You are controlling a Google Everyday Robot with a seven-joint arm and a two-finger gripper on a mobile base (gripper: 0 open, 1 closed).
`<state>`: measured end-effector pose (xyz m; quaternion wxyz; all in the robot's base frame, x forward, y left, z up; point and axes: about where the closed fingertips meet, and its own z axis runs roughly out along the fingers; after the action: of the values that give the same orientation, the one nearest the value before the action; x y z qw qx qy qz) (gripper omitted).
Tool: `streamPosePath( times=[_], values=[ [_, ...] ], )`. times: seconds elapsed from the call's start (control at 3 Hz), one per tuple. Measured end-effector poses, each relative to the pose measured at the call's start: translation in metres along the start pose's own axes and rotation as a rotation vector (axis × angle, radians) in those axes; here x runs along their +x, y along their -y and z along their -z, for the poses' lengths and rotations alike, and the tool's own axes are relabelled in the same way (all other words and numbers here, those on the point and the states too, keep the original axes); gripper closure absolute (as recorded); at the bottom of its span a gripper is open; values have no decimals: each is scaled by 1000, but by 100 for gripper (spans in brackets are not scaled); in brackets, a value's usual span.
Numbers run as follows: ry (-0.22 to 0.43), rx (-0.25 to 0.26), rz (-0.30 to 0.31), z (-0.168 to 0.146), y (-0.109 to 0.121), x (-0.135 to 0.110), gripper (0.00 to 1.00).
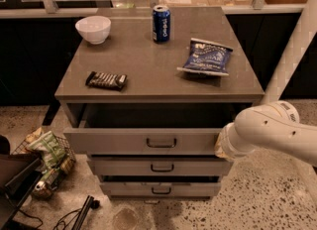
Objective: Close top drawer
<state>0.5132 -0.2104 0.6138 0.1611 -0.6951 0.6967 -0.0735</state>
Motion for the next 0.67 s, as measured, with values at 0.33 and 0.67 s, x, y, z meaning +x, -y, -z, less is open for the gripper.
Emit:
streamPosePath(
  times=[0.33, 0.67],
  values=[
    [0, 0, 0, 0, 0, 0, 100],
    [19, -10, 40, -8, 13, -9, 100]
  ],
)
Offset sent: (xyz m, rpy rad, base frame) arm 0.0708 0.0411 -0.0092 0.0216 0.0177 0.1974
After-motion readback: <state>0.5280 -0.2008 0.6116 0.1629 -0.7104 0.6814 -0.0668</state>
